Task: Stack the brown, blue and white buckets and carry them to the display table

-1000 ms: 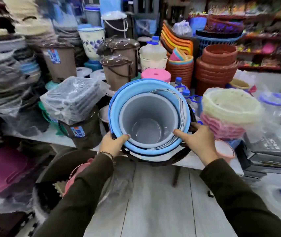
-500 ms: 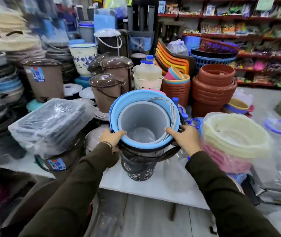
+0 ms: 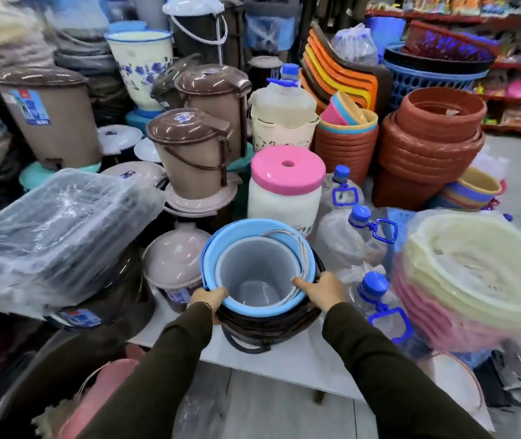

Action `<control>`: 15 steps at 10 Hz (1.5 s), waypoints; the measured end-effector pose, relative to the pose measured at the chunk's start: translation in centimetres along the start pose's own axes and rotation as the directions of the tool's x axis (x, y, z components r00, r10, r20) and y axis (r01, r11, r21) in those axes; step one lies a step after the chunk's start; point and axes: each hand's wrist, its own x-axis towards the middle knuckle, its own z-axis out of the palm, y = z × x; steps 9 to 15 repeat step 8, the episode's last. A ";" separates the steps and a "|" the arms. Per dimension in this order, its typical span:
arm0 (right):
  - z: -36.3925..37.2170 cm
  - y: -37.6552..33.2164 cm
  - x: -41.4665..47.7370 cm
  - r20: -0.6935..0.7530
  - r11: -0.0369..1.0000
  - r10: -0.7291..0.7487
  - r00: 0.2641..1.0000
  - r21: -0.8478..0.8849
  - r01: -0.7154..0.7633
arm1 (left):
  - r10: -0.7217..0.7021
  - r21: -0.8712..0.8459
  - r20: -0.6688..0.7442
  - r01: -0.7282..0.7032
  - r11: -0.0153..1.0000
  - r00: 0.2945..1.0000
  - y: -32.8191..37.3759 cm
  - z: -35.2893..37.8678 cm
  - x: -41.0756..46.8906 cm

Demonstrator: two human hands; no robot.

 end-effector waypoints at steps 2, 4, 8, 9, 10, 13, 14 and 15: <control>2.6 1.7 1.0 0.039 0.990 0.108 0.993 -0.093 -0.104 | -0.023 0.275 -0.105 0.051 0.960 0.994 -2.6 0.6 2.7; 3.0 2.6 0.9 -0.010 0.975 0.149 0.989 -0.168 -0.149 | 0.052 0.525 -0.110 0.013 0.851 0.993 -2.8 1.0 3.6; -4.5 -7.1 2.1 -0.171 0.991 0.014 0.985 -0.131 -0.037 | 0.661 0.721 0.096 -0.510 0.470 0.744 7.3 2.4 0.2; -4.5 -7.1 2.1 -0.171 0.991 0.014 0.985 -0.131 -0.037 | 0.661 0.721 0.096 -0.510 0.470 0.744 7.3 2.4 0.2; -4.5 -7.1 2.1 -0.171 0.991 0.014 0.985 -0.131 -0.037 | 0.661 0.721 0.096 -0.510 0.470 0.744 7.3 2.4 0.2; -4.5 -7.1 2.1 -0.171 0.991 0.014 0.985 -0.131 -0.037 | 0.661 0.721 0.096 -0.510 0.470 0.744 7.3 2.4 0.2; -4.5 -7.1 2.1 -0.171 0.991 0.014 0.985 -0.131 -0.037 | 0.661 0.721 0.096 -0.510 0.470 0.744 7.3 2.4 0.2; -4.5 -7.1 2.1 -0.171 0.991 0.014 0.985 -0.131 -0.037 | 0.661 0.721 0.096 -0.510 0.470 0.744 7.3 2.4 0.2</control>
